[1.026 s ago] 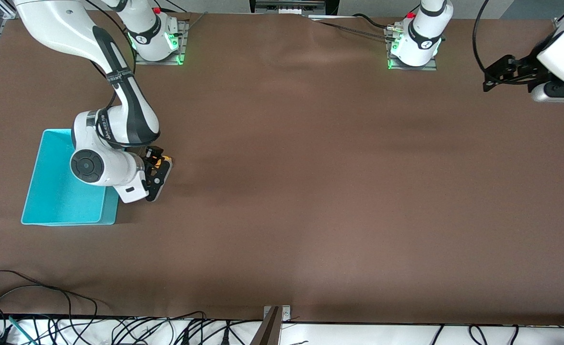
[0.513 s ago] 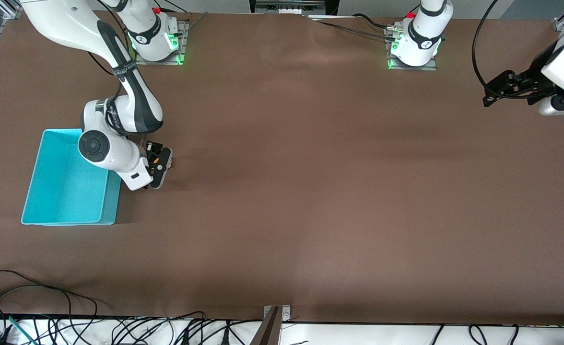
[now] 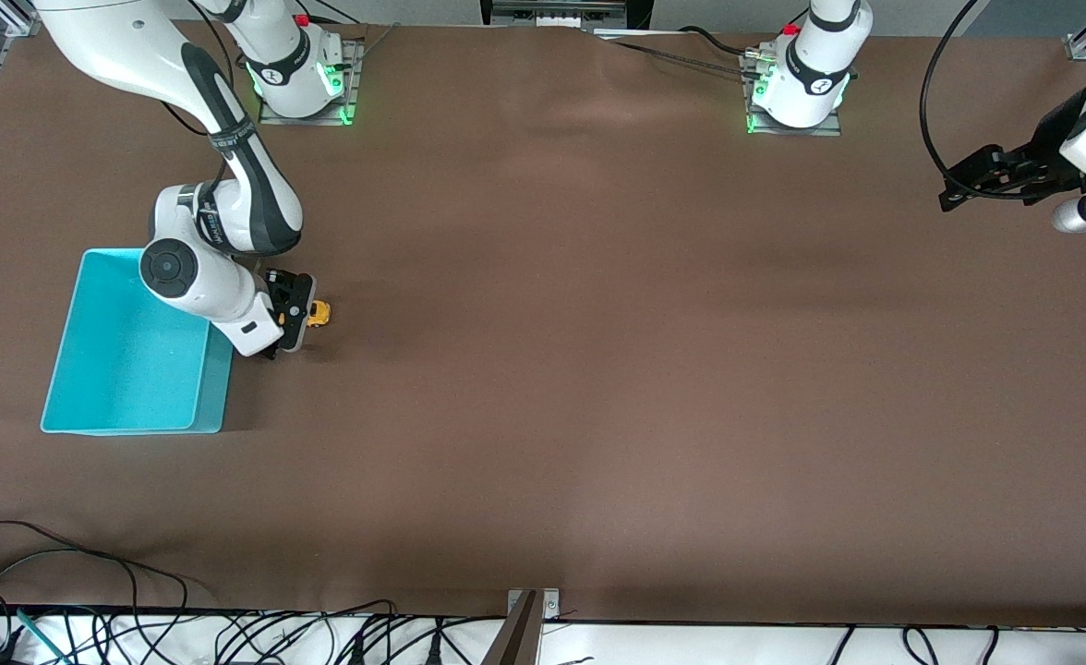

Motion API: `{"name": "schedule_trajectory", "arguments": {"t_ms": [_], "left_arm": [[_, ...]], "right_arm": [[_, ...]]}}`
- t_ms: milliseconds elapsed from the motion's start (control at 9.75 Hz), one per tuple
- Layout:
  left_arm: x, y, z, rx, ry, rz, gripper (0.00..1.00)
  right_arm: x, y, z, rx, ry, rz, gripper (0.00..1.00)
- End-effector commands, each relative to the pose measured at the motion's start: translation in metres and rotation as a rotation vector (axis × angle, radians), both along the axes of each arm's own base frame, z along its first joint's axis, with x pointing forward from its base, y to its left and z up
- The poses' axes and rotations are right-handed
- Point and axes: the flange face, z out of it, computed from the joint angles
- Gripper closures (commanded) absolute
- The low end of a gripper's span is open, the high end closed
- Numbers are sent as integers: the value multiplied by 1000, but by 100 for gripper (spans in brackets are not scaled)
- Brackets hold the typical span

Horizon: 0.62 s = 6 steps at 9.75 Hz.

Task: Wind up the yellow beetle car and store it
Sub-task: 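Lower the right gripper and close it on the yellow car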

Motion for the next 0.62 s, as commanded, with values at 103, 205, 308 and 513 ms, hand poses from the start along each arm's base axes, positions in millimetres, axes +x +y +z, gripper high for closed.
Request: {"name": "schedule_trajectory", "arguments": {"t_ms": [103,205,308,513], "left_arm": [[-5,-2,3,-12,-6,15,0],[-5,-2,3,-12,-3,15,0],[-5,-2,3,-12,-3,15,0],[-6,-2,2,-11,-1,17,0]], "right_arm": [[-13,-2,1,7,-2,-1,59],[-14,-2,0,15,4,-17,85],[-12,-1,2,26,5,-29,100],[2,6,31,33,-24,-30,100]]}}
